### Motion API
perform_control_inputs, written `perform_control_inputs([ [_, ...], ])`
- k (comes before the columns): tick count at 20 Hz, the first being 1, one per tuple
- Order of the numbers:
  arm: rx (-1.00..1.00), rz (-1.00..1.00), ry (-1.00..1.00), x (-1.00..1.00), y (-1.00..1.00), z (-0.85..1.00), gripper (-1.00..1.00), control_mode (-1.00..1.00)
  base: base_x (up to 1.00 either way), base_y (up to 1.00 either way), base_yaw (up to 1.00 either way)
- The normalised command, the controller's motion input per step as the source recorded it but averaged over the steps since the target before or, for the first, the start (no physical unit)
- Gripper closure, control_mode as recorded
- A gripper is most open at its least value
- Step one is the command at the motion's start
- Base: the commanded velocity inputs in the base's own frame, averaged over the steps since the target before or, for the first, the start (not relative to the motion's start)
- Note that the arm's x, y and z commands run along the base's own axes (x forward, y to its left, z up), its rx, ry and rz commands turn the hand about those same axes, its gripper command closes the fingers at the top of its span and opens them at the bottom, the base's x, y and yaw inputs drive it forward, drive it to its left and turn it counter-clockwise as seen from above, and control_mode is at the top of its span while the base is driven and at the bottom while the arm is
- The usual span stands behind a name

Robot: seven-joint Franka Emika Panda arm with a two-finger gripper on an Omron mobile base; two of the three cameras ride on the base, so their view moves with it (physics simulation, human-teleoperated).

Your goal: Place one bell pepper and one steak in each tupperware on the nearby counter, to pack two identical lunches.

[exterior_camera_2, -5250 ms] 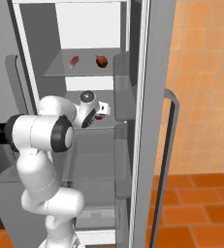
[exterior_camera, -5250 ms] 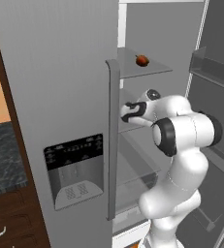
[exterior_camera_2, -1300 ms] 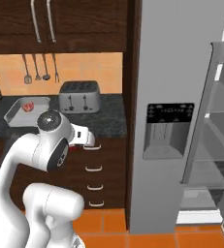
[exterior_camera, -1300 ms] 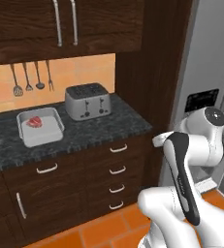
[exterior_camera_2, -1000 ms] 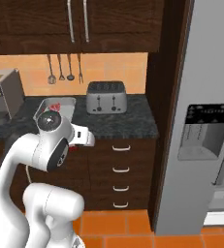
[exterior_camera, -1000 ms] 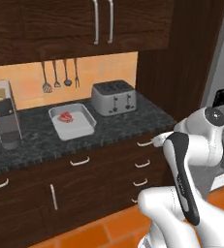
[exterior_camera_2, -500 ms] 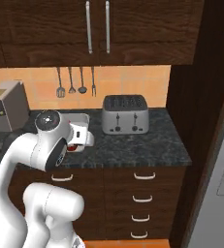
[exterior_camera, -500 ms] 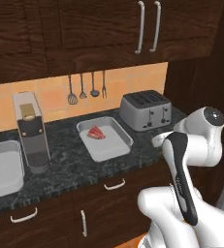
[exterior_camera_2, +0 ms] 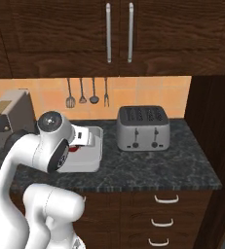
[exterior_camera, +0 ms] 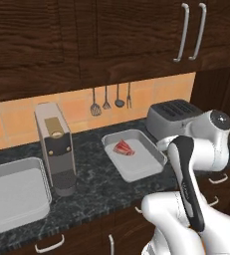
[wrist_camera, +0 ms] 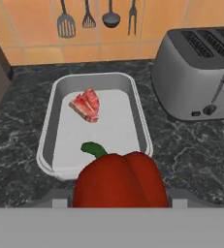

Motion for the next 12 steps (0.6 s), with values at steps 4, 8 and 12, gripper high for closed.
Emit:
perform_control_inputs([
  [4,-0.11,0.04,0.0,0.28,0.62,-0.55,1.0,-1.0,0.0,0.0,0.0],
  [8,-0.06,0.03,0.01,0.48,0.22,-0.46,1.0,-1.0,0.0,0.0,0.0],
  [12,-0.02,0.02,0.11,0.55,0.01,-0.39,1.0,-1.0,0.0,0.0,0.0],
])
